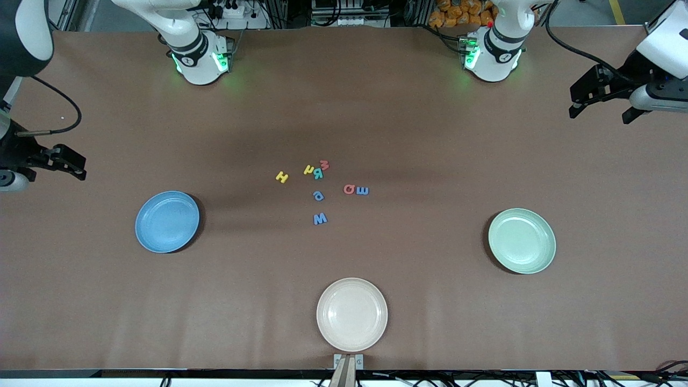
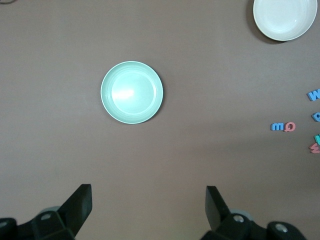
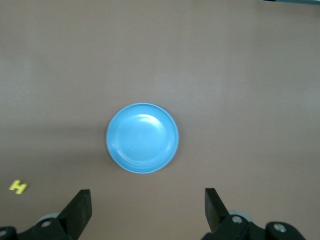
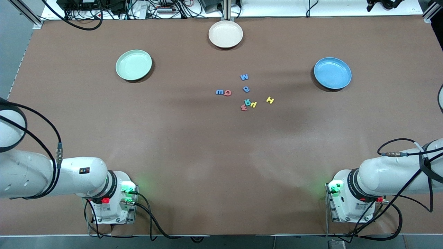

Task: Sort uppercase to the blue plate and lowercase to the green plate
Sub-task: 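Reach the right gripper toward the yellow H while the left gripper starts moving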

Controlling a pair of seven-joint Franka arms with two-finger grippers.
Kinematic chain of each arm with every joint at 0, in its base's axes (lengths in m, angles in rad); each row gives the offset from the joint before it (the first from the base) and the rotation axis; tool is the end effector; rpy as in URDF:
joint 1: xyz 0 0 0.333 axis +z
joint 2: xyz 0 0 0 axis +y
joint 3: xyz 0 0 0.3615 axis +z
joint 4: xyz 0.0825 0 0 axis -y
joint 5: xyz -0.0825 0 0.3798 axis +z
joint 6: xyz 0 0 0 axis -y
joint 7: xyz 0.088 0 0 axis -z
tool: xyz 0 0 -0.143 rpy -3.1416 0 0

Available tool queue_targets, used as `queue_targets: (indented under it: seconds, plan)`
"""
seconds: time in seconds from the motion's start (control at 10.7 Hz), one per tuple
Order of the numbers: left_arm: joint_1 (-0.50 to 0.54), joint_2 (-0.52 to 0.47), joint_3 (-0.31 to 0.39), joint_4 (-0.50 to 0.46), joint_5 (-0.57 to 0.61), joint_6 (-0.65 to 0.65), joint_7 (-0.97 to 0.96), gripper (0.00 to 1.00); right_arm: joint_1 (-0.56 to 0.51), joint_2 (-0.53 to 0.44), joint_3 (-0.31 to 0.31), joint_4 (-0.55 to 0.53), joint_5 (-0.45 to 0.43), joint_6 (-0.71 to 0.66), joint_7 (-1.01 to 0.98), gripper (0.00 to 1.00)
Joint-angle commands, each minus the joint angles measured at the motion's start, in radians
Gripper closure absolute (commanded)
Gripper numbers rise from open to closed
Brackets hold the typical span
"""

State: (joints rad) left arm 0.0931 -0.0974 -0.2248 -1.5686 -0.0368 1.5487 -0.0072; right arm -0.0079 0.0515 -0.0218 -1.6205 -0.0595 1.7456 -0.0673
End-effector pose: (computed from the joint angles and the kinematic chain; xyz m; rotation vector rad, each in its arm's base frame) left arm 0.5102 -0.0801 0.6836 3.1130 -0.1971 0.1152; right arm 0.5850 -0.0245 0.5976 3.0753 0.0705 0.1087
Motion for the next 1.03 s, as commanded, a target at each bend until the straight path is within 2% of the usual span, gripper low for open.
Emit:
queue_targets:
  seconds: [0.0, 0.19, 0.75, 0.93]
  plan:
    - [0.016, -0.008, -0.01, 0.004, -0.025, -0.013, -0.016, 0.0, -0.046, -0.045, 0.028, -0.077, 0.033, 0.038, 0.014, 0.0]
    - [0.017, -0.008, -0.01, 0.004, -0.025, -0.013, -0.016, 0.0, -0.047, -0.061, 0.029, -0.108, 0.032, 0.064, 0.012, 0.0]
    - [0.02, -0.005, -0.008, 0.002, -0.026, -0.013, -0.014, 0.0, -0.044, -0.059, 0.042, -0.107, 0.024, 0.052, 0.014, 0.0]
    - [0.028, -0.005, -0.008, 0.001, -0.026, -0.027, -0.013, 0.0, -0.04, -0.053, 0.071, -0.11, 0.024, 0.042, 0.061, 0.0]
